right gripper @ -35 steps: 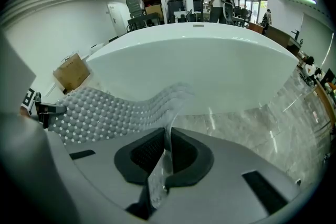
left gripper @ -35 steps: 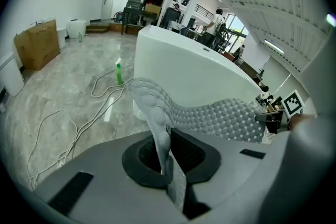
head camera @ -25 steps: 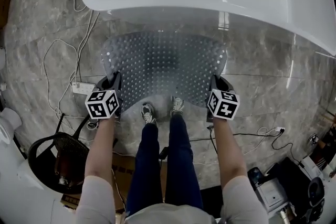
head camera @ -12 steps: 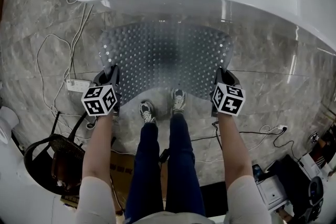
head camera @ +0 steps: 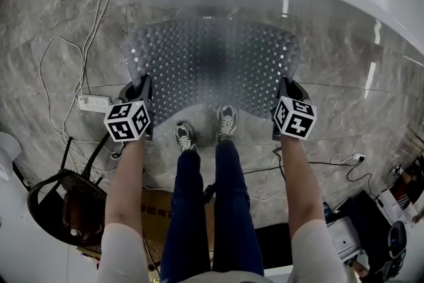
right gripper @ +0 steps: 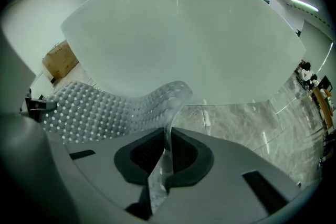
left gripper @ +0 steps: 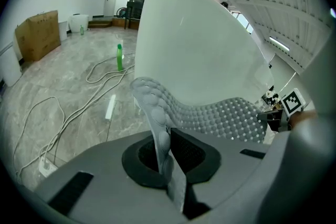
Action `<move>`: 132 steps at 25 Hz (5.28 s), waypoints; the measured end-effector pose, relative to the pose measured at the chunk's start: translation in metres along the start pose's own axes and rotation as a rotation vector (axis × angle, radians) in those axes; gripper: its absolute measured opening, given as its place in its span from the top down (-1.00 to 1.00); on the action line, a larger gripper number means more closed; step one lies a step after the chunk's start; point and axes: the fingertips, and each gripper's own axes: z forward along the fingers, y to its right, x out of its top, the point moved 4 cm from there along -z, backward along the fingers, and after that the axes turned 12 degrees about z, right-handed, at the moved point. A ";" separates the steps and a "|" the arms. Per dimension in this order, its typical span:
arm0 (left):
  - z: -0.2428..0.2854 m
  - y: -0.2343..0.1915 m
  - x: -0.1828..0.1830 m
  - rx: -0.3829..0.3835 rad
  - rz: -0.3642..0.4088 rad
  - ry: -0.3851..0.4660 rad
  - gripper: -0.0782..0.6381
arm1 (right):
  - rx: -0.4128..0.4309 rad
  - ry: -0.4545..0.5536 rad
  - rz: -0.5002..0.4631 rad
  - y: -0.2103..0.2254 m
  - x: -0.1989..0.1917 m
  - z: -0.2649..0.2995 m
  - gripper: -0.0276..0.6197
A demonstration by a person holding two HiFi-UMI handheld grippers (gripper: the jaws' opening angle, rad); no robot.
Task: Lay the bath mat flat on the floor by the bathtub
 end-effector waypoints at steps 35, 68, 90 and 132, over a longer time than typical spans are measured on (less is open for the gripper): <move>0.095 -0.024 -0.061 0.019 0.026 -0.129 0.66 | -0.077 -0.090 0.013 0.030 -0.047 0.107 0.79; 0.179 -0.057 -0.104 0.184 0.108 -0.243 0.66 | -0.249 -0.160 -0.163 0.080 -0.081 0.212 0.79; 0.223 -0.097 -0.137 0.270 0.120 -0.299 0.66 | -0.304 -0.188 -0.219 0.120 -0.101 0.264 0.78; 0.211 -0.136 -0.159 0.364 0.014 -0.336 0.29 | -0.368 -0.176 -0.093 0.135 -0.094 0.257 0.41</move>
